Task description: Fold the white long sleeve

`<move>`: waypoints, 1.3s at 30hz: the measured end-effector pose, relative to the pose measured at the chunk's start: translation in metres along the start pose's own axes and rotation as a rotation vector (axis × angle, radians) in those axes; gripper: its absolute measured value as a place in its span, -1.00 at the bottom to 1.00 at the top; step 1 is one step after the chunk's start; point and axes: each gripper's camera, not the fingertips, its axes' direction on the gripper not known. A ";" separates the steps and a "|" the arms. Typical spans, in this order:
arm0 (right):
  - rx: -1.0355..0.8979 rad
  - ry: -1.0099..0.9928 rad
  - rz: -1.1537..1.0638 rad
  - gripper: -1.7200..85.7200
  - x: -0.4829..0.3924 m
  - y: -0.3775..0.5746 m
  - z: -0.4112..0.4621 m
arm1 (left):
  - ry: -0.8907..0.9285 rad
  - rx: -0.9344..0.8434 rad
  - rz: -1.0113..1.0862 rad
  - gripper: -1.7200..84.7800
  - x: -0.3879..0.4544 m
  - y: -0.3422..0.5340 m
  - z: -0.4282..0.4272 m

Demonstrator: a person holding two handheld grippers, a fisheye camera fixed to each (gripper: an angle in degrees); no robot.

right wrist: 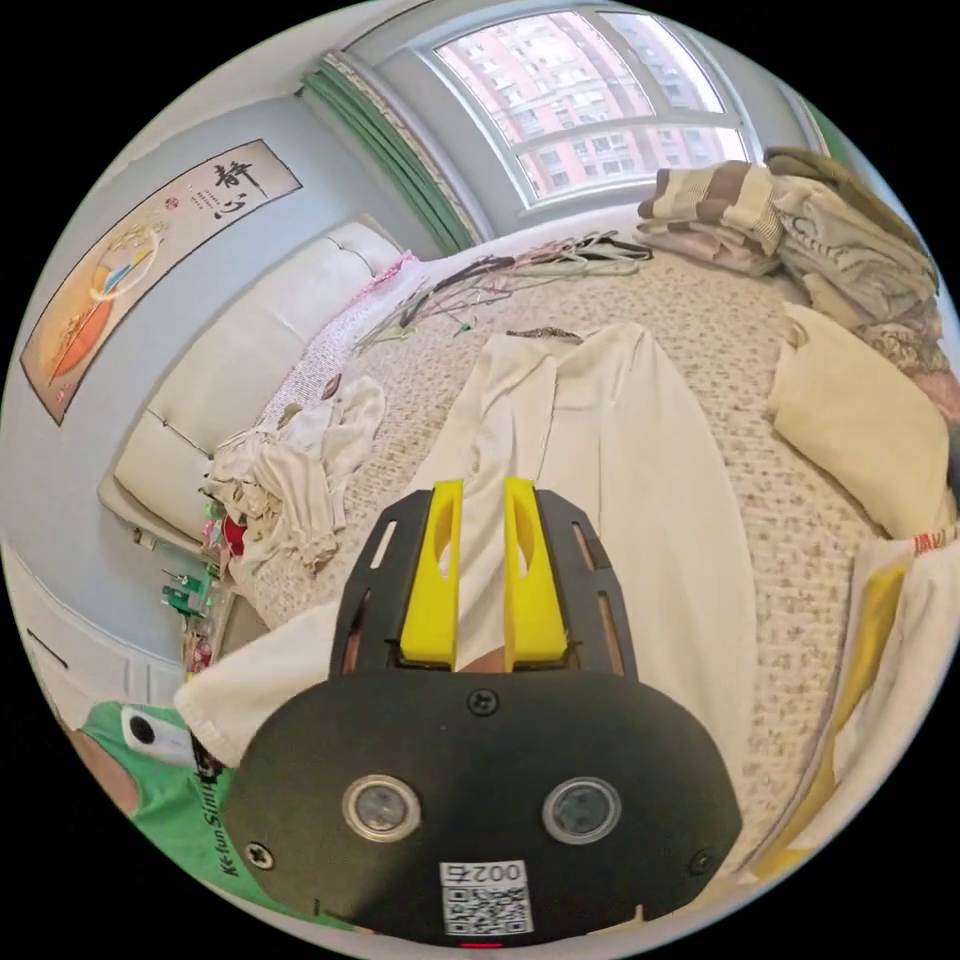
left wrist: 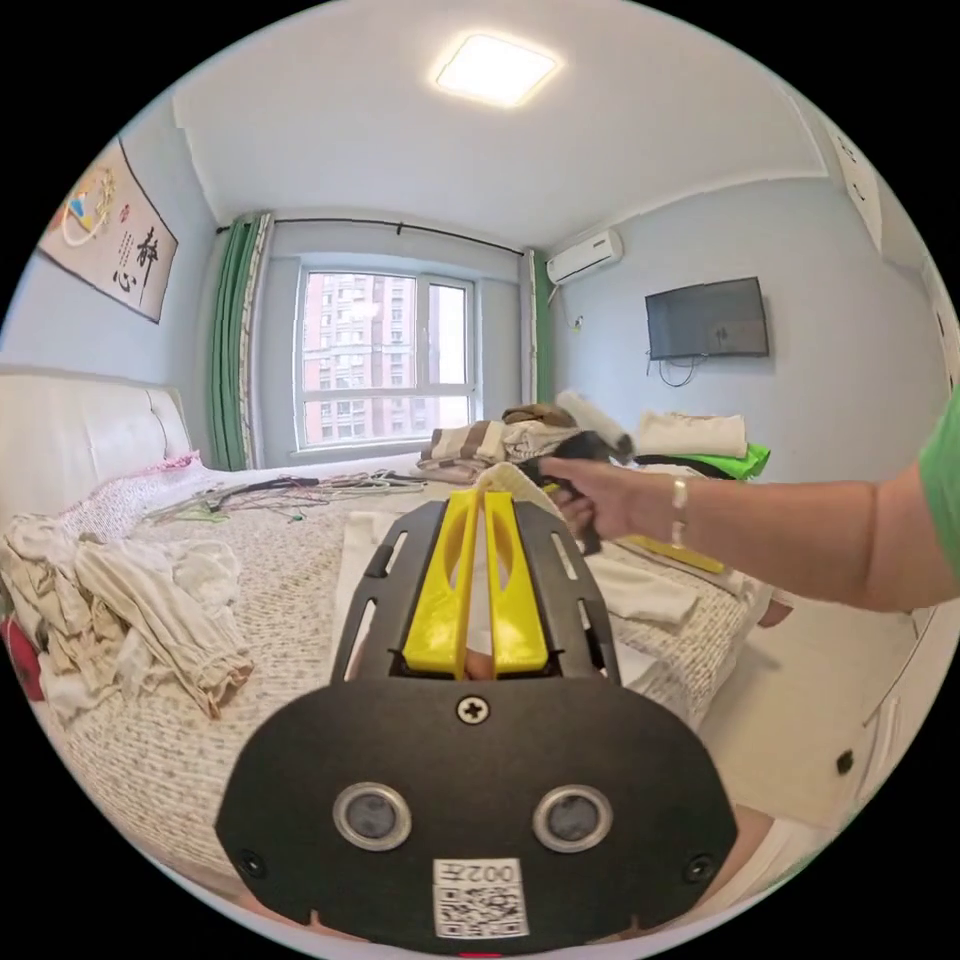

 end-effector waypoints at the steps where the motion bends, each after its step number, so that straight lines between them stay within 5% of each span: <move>1: -0.008 0.017 0.005 -0.80 0.002 -0.013 0.009 | 0.013 -0.006 -0.013 -0.98 -0.005 0.003 0.003; 8: -0.042 0.122 0.148 -0.81 0.032 -0.127 0.088 | 0.149 0.007 -0.060 -0.98 -0.022 0.002 -0.005; 16: -0.092 0.027 0.169 -0.81 0.043 -0.185 0.108 | 0.258 -0.049 -0.112 -0.98 -0.056 -0.024 -0.018; 25: 0.059 0.126 0.190 -0.97 0.044 -0.238 0.031 | 0.299 -0.039 -0.227 -0.98 -0.111 -0.075 -0.035; 34: -0.102 0.433 0.052 -0.96 0.022 -0.301 0.017 | 0.821 -0.269 -0.597 -0.98 -0.172 -0.089 0.025; 39: -0.043 0.340 0.137 -0.85 0.047 -0.278 -0.008 | 0.849 -0.312 -0.603 -0.98 -0.172 -0.099 0.032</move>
